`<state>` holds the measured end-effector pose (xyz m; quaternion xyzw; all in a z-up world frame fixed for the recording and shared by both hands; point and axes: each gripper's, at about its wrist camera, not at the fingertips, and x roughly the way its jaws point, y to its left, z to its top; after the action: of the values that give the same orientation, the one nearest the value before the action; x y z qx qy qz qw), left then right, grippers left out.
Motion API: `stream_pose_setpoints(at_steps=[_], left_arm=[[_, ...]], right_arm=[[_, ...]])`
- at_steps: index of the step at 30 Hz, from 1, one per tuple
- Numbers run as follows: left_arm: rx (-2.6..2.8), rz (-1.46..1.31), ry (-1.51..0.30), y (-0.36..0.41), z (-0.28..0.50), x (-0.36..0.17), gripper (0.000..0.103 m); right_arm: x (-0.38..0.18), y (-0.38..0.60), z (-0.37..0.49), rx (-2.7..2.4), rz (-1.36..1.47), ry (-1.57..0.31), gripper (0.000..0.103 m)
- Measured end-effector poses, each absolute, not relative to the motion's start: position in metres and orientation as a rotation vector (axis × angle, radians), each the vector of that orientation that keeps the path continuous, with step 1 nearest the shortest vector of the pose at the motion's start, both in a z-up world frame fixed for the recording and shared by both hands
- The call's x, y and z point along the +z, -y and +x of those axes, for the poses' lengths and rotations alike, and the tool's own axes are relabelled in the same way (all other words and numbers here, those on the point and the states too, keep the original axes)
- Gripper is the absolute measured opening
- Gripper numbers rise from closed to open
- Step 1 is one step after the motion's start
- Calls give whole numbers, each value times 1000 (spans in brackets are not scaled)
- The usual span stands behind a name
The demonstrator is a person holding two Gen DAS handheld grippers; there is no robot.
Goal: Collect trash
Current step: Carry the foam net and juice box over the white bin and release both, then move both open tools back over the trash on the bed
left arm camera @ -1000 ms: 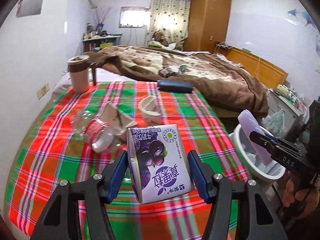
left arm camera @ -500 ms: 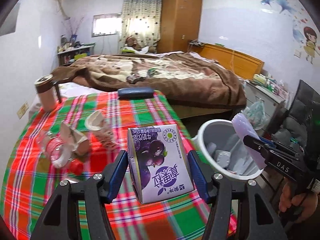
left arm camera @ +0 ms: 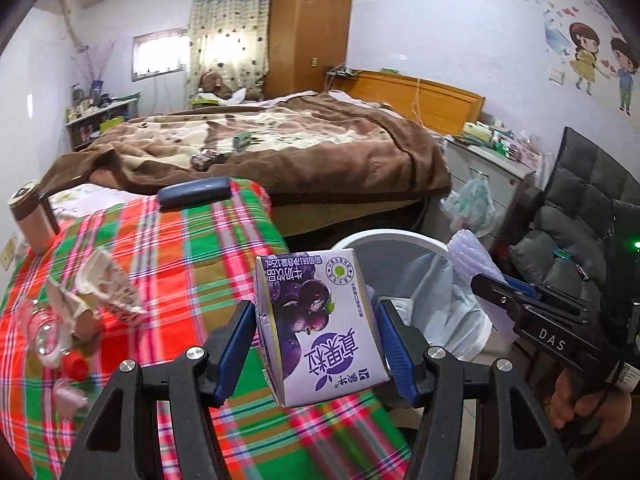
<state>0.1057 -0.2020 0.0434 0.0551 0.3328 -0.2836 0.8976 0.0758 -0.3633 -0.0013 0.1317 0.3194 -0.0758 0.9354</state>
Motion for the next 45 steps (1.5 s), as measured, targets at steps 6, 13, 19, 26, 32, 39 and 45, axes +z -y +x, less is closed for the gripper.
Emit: stream_pose_setpoints(at_steps=[6, 13, 19, 26, 32, 39, 45], left_arm=[[-639, 127, -709, 230, 110, 36, 62], [-684, 152, -768, 262, 122, 18, 62], [-693, 170, -786, 278, 129, 5, 62], [-701, 157, -812, 288, 137, -2, 62], [-687, 153, -824, 287, 140, -4, 64], [-673, 144, -821, 279, 137, -3, 67], [-658, 142, -795, 268, 131, 3, 67]], right_arm=[[-10, 377, 75, -215, 263, -677, 25], [-22, 389, 79, -236, 271, -722, 25], [-29, 398, 87, -252, 264, -753, 26], [-35, 404, 91, -243, 259, -787, 26], [-36, 401, 93, -233, 227, -803, 35], [-35, 401, 89, -233, 238, -798, 53], [-31, 396, 87, -234, 247, -782, 53]])
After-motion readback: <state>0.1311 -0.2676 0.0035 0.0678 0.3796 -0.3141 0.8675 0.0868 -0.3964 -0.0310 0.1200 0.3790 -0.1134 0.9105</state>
